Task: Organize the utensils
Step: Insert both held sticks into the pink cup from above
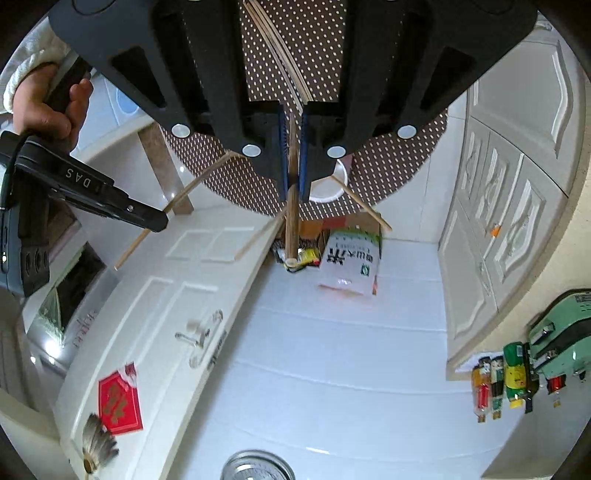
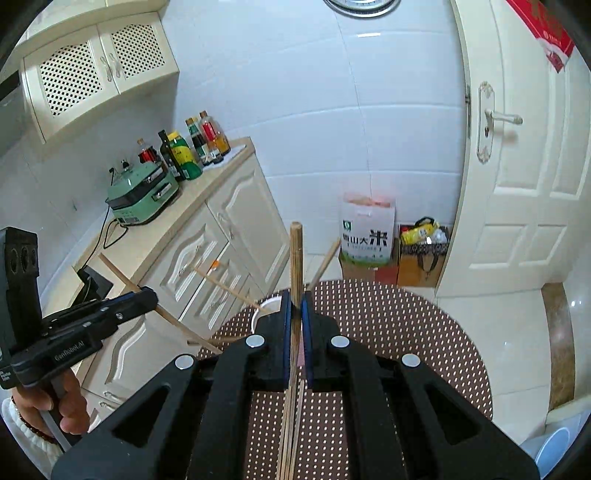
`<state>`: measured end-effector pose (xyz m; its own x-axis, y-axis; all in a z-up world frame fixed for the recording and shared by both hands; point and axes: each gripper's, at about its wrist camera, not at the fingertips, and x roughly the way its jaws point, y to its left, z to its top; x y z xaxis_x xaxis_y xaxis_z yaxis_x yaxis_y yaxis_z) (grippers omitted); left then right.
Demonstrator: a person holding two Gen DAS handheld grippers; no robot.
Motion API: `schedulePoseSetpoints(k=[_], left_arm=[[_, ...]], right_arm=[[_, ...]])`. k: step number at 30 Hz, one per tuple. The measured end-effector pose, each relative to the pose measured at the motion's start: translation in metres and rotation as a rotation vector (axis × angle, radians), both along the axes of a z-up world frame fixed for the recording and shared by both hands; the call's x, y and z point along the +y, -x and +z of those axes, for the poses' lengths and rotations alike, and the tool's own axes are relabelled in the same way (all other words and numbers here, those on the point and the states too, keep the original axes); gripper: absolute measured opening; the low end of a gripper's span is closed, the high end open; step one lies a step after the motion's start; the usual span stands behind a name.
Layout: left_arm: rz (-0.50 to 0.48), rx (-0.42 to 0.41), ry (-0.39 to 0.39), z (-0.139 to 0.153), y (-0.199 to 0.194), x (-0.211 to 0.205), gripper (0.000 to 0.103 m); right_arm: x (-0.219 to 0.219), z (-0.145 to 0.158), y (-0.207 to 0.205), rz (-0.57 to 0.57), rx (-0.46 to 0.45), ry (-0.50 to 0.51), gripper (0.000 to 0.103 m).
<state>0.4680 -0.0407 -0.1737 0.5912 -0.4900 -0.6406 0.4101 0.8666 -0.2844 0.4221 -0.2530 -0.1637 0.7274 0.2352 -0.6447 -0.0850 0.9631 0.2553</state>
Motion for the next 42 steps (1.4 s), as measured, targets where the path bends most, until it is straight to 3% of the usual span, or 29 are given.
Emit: schedulePoseSetpoints(k=[10,18,30,42], left_arm=[[0.061,-0.064,0.036,0.024,-0.026,0.011,0.006],[0.073,-0.048,-0.007,0.006,-0.043,0.000,0.006],[0.064,0.055,-0.074,-0.043,-0.053,-0.010,0.006],[0.045,0.110,-0.105,-0.065,-0.056,-0.019,0.006]], right_arm=[[0.011,0.027,-0.023,0.024,-0.076,0.040,0.004],[0.025,0.029,-0.036,0.053,-0.105,0.084,0.004],[0.038,-0.013,-0.049,0.073,-0.012,0.118,0.004],[0.041,-0.044,-0.050,0.084,0.093,0.101,0.004]])
